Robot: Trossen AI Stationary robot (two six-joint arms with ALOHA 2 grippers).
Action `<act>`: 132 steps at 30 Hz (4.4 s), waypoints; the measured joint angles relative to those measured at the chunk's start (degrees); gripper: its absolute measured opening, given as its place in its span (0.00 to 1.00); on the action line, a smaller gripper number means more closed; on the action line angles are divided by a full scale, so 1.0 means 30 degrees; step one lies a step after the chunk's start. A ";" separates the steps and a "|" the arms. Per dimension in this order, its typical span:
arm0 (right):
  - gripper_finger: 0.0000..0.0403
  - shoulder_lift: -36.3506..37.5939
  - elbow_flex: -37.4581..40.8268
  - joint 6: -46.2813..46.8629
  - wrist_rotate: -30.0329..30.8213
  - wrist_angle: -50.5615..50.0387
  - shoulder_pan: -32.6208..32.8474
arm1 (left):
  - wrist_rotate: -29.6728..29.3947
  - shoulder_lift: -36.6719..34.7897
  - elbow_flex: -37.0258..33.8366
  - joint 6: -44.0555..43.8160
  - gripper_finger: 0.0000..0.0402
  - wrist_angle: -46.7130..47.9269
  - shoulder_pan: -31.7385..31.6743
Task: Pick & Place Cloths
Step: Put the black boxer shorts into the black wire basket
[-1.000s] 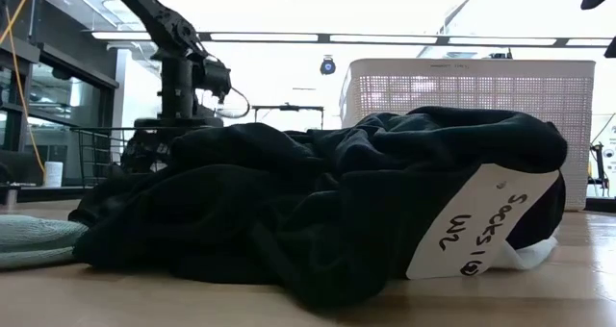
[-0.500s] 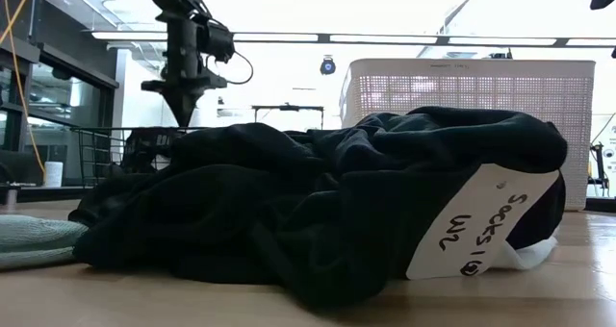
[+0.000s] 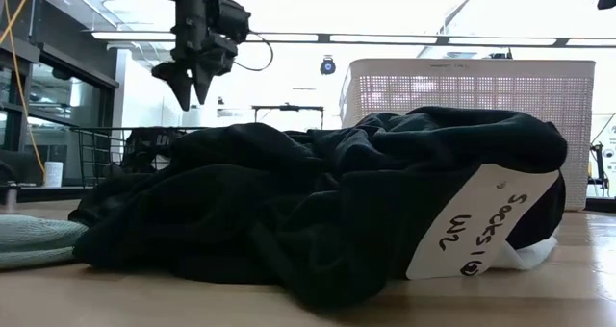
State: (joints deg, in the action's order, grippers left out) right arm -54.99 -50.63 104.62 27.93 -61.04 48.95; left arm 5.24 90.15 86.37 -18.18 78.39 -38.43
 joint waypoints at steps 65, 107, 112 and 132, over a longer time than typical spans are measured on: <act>0.71 -0.3078 0.0000 -1.9993 0.3232 0.6660 0.0007 | 0.2748 0.2283 -0.7016 -1.5933 0.56 -1.5317 1.6949; 0.71 -0.3063 0.0000 -1.8352 0.3144 0.6571 0.0007 | 0.2978 0.4392 -0.6199 -1.5142 0.01 -1.5808 1.7573; 0.71 -0.3063 0.0000 -1.8302 0.3144 0.6564 0.0007 | 0.2267 0.3293 -0.4733 -1.4366 0.01 -1.3375 1.7573; 0.71 -0.3056 0.0000 -1.8283 0.3269 0.6443 0.0007 | -0.2755 0.0189 0.5756 -1.0849 0.00 -0.4623 1.7573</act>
State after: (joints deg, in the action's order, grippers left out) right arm -64.16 -50.63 49.77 37.74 -41.71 48.97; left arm -3.03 90.72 103.64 -50.73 64.52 14.28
